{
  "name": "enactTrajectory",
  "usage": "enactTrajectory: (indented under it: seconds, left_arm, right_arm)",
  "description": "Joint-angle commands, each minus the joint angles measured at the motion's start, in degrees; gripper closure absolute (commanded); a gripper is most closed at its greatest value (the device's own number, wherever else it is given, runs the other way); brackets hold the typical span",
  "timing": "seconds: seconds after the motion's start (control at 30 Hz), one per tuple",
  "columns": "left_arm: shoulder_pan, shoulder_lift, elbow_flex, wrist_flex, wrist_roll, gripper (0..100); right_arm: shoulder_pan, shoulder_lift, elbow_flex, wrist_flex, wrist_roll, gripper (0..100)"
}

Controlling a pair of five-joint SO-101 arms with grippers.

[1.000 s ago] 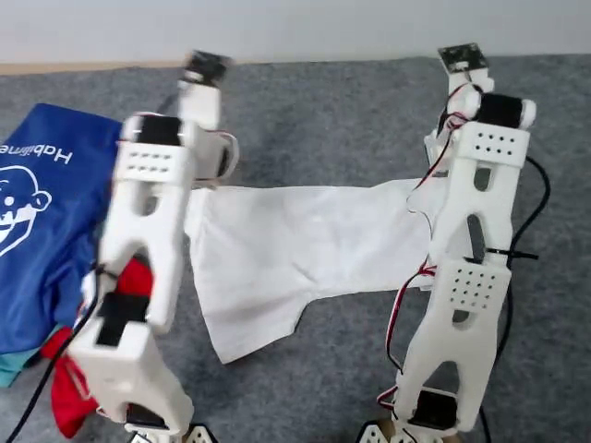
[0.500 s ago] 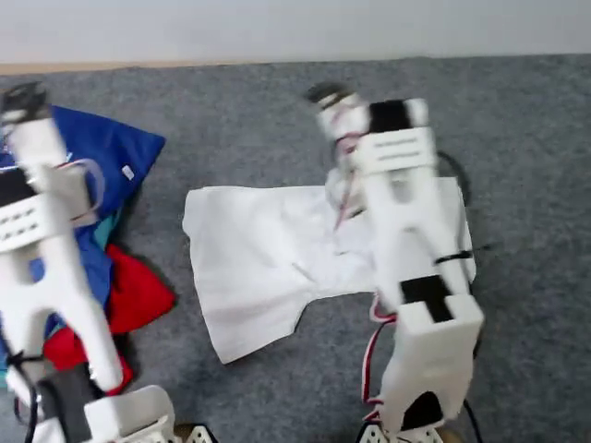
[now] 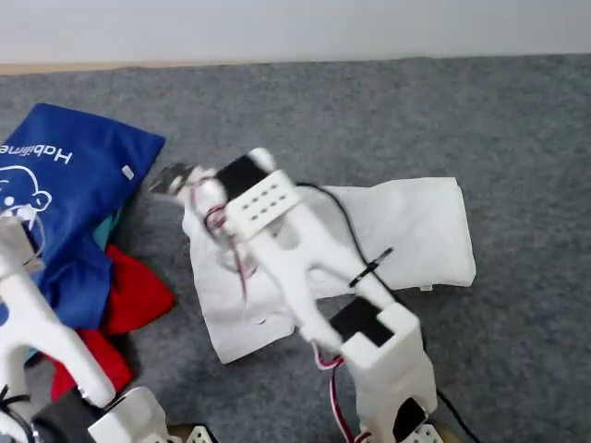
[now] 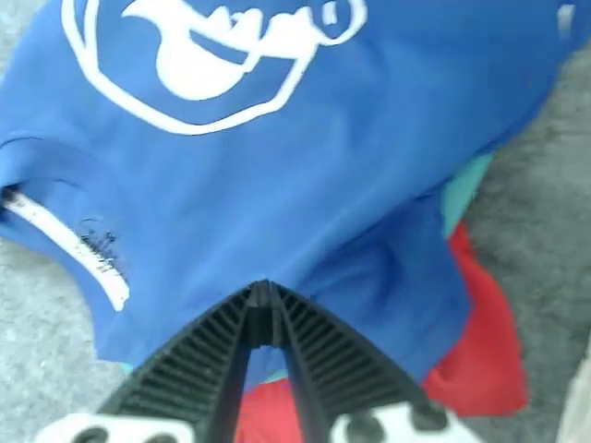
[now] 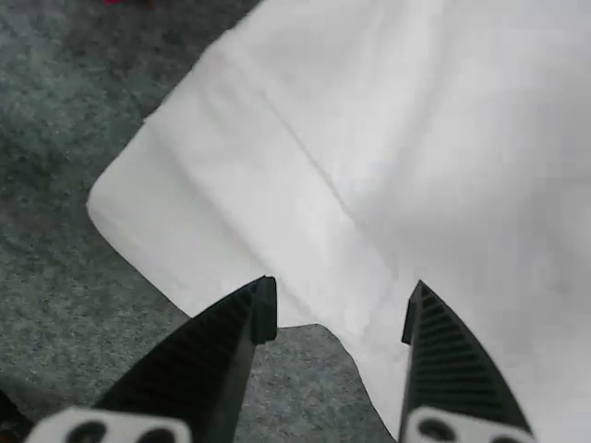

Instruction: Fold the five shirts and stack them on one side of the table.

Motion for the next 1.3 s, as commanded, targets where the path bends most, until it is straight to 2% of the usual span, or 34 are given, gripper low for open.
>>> enactTrajectory:
  seconds: [0.0, 0.63, 0.83, 1.07, 1.27]
  left_arm:
    - [-2.11, -2.99, 0.13, -1.32, -1.32, 100]
    - [-2.29, -2.99, 0.84, -1.23, -1.32, 100]
    - [-2.29, -2.99, 0.84, -1.23, -1.32, 100]
    - [-2.02, -2.90, 0.84, -1.85, -1.32, 100]
    - [-2.02, -2.90, 0.84, -2.11, -1.41, 100]
  right_arm:
    - [-2.86, 0.75, -0.44, 2.24, 0.62, 76.6]
    - [-4.44, 13.76, -0.79, -5.76, 0.35, 76.9]
    - [-4.35, 13.49, -1.41, -5.41, 0.62, 90.5]
    - [-4.35, 13.67, -11.52, 0.57, 0.62, 82.7]
    - [-4.26, 14.37, -15.21, 0.66, 0.70, 80.1]
